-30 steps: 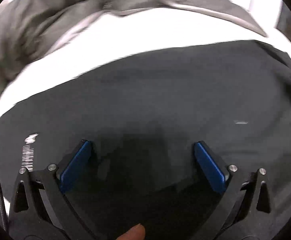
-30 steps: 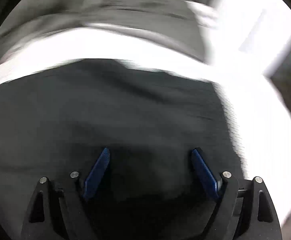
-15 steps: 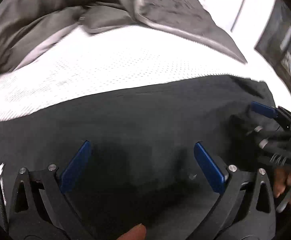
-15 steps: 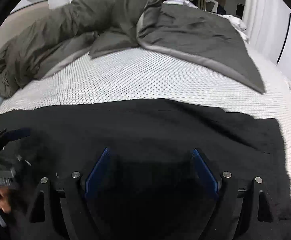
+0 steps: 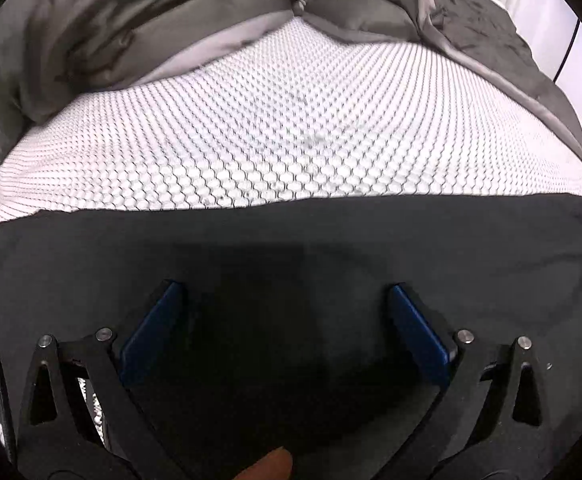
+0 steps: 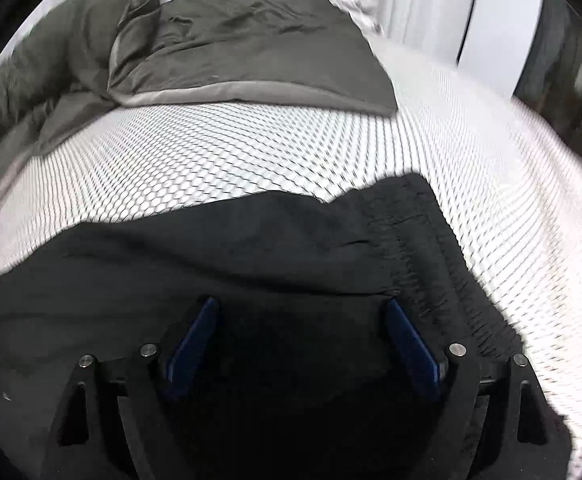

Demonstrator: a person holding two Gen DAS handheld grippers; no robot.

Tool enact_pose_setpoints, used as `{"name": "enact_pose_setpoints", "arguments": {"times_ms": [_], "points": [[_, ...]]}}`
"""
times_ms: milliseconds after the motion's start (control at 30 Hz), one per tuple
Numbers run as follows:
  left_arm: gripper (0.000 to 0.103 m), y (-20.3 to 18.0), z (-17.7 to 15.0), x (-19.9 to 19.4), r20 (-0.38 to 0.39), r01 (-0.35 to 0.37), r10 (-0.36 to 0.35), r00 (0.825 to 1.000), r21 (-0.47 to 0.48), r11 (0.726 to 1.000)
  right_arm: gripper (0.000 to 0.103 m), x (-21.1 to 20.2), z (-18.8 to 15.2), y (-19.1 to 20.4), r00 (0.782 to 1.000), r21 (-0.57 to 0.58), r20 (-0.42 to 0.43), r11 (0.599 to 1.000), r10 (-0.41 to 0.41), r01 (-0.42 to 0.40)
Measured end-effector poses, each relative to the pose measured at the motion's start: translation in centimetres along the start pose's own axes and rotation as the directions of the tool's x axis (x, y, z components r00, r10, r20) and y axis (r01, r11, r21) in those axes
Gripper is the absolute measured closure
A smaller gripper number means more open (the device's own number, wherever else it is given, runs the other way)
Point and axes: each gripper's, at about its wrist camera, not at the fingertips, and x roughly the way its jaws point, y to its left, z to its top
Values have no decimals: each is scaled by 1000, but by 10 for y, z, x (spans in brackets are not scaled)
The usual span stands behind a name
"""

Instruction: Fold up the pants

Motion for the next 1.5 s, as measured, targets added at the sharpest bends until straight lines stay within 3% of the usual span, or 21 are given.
{"name": "enact_pose_setpoints", "arguments": {"times_ms": [67, 100, 200, 267, 333, 433, 600, 633, 767, 833, 933, 1000, 1100, 1200, 1300, 1433, 1500], "points": [[1, -21, -1, -11, 34, 34, -35, 999, 38, 999, 16, -14, 3, 20, 998, -20, 46, 999, 45, -44], [1, -36, 0, -14, 42, 59, -61, 997, 66, 996, 16, -20, 4, 37, 993, -41, 56, 994, 108, -106], [1, -78, 11, -6, 41, 125, -134, 990, 168, 978, 16, -24, -2, 75, 978, -125, 36, 971, 207, -201], [1, -101, 14, 4, -4, 166, -169, 986, 215, 962, 16, -17, -8, 96, 974, -189, -3, 956, 227, -224], [1, -101, 17, 18, -36, 161, -157, 987, 180, 970, 16, -7, -18, 102, 984, -218, -33, 959, 176, -179], [0, -71, 24, 25, -22, 117, -116, 993, 93, 989, 14, 2, -23, 84, 991, -216, -48, 968, 121, -129], [0, 4, 21, 21, -5, -57, 57, 998, 10, 998, 12, 14, -16, 41, 999, -172, -32, 985, 26, -31], [0, 17, 21, 19, -10, -65, 65, 998, -20, 998, 12, 16, -15, 34, 999, -156, -34, 987, 25, -30], [1, 45, 0, -23, 56, -54, 54, 997, -5, 999, 12, 4, -14, 25, 994, -121, -39, 987, 99, -103], [1, 55, -10, -35, 77, -61, 58, 995, 38, 997, 12, -10, -17, 31, 977, -139, -42, 967, 209, -213], [1, 83, -16, -30, 44, -107, 105, 994, 56, 993, 11, -21, -25, 49, 958, -201, -73, 936, 279, -288], [0, 110, -22, -21, -5, -131, 131, 991, 19, 991, 11, -22, -40, 68, 947, -278, -119, 906, 297, -319], [0, 155, -24, -24, -31, -86, 84, 996, -58, 995, 11, -20, -62, 80, 964, -382, -133, 886, 229, -263], [0, 191, -22, -23, -37, -159, 156, 987, -74, 985, 10, -19, -61, 68, 962, -355, -139, 895, 236, -271], [0, 222, -28, -29, -45, -269, 265, 963, -118, 956, 5, -13, -59, 56, 968, -331, -135, 911, 211, -245], [1, 231, -29, -41, -45, -340, 337, 940, -145, 929, 2, -9, -58, 45, 979, -322, -114, 927, 166, -195], [1, 214, -33, -57, -11, -280, 281, 960, -136, 950, 2, -14, -54, 47, 981, -319, -103, 929, 165, -189]]}}
